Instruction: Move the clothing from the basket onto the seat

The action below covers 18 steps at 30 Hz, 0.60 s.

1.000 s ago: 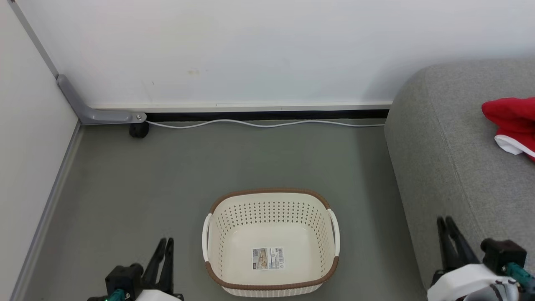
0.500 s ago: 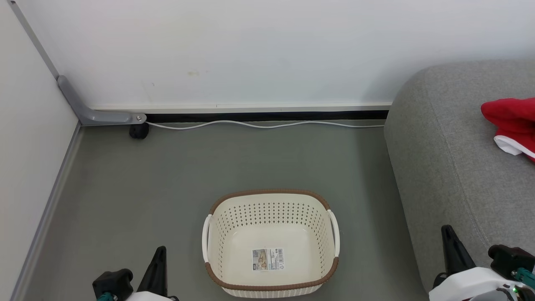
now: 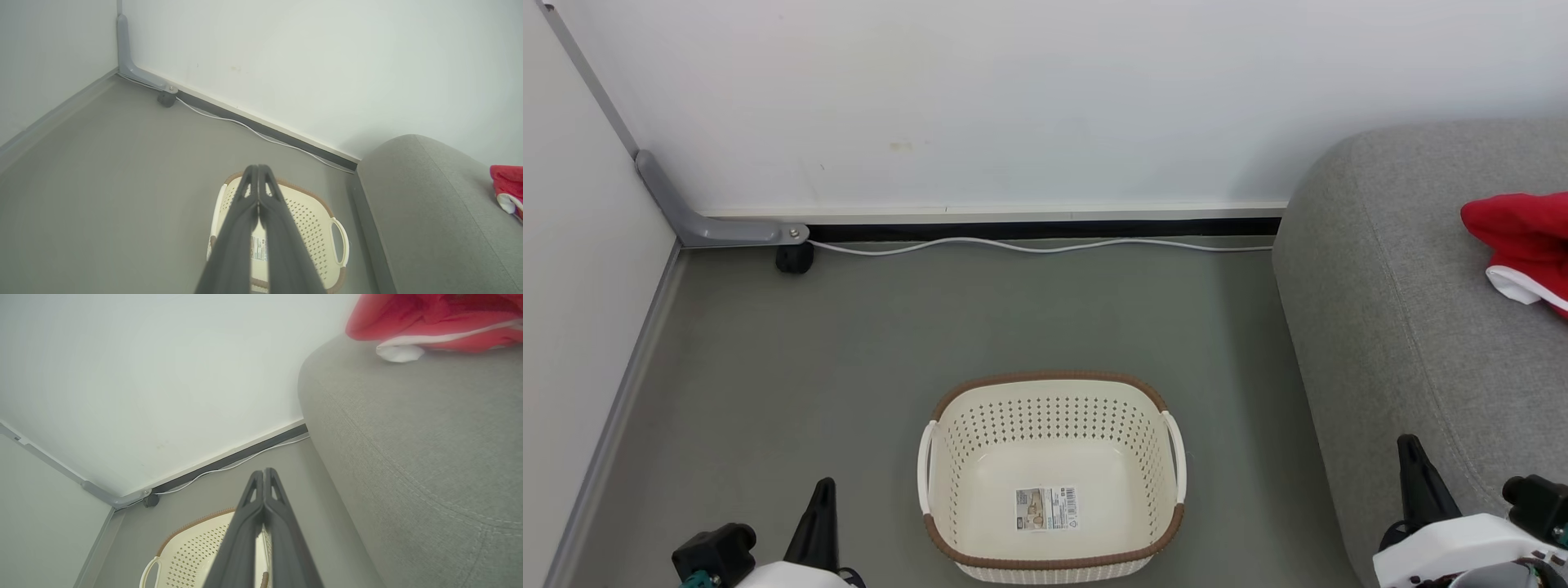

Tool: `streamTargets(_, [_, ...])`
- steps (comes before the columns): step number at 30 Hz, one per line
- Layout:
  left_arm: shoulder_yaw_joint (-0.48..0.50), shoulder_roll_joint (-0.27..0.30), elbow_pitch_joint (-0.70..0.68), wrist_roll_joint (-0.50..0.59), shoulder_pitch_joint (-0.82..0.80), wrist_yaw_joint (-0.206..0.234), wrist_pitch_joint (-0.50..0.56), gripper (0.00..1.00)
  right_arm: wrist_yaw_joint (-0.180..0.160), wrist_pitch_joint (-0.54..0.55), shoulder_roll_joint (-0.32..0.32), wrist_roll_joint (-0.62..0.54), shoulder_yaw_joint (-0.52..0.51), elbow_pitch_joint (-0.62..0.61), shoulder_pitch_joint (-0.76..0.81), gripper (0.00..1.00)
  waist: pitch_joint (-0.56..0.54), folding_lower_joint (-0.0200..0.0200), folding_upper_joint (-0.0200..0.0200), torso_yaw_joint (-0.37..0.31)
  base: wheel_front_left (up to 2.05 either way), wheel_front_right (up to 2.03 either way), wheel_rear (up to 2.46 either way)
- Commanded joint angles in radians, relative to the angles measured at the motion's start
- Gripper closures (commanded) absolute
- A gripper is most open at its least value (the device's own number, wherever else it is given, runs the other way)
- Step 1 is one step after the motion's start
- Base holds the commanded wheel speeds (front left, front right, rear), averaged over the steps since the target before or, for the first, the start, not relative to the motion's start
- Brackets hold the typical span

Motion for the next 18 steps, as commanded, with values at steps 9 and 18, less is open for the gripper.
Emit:
streamTargets(9, [0.032, 0.007, -0.04, -0.11, -0.05, -0.019, 0.032, 1.0, 0.001, 0.031, -0.007, 0.113, -0.008, -0.043, -0.027, 1.0, -0.002, -0.0002, 0.0, 0.0, 0.0, 0.0, 0.0])
streamTargets(18, [0.048, 0.008, -0.051, -0.208, -0.057, -0.028, 0.058, 1.0, 0.002, 0.058, -0.004, 0.212, -0.017, -0.059, -0.027, 1.0, -0.005, -0.0002, 0.0, -0.001, 0.0, 0.0, 0.0])
